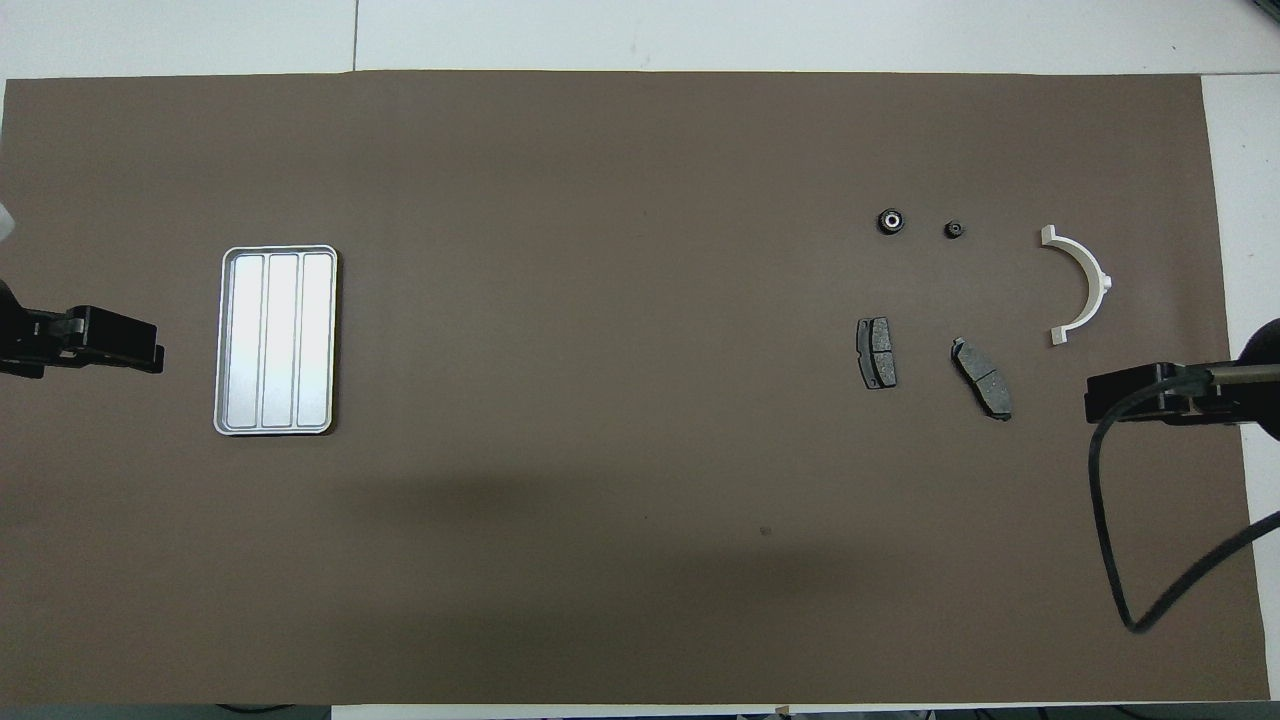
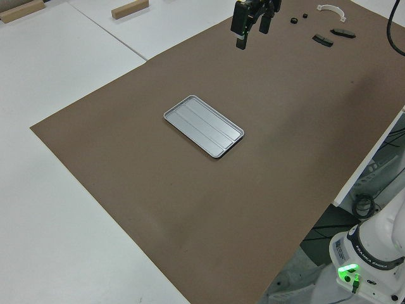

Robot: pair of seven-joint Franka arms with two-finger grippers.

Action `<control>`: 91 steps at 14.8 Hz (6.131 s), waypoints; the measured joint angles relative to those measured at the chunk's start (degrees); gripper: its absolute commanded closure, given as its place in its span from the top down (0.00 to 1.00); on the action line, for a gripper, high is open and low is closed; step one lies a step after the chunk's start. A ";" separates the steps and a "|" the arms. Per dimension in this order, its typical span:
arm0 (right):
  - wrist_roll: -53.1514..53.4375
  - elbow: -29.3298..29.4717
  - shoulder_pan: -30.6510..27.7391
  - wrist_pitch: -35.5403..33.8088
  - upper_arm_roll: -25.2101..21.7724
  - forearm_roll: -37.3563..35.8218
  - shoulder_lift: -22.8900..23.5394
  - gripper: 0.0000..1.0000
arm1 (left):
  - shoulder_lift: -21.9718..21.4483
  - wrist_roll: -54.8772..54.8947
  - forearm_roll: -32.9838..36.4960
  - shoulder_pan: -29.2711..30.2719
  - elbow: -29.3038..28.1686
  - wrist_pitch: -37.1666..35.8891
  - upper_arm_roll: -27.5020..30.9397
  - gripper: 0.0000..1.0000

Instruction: Pick bearing gear from pile to tray

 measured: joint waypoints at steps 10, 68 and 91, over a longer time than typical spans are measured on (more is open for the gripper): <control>0.00 -0.01 -0.03 1.76 -0.28 0.00 0.00 1.00 | 0.00 0.00 0.00 0.00 0.00 0.00 0.00 1.00; 18.74 8.65 0.66 46.34 -0.54 -0.86 48.01 0.00 | -0.01 0.00 0.00 0.00 0.00 0.00 0.00 1.00; 82.49 23.46 35.34 26.14 0.97 0.84 46.51 0.00 | -0.01 0.00 0.00 0.00 0.00 0.00 0.00 1.00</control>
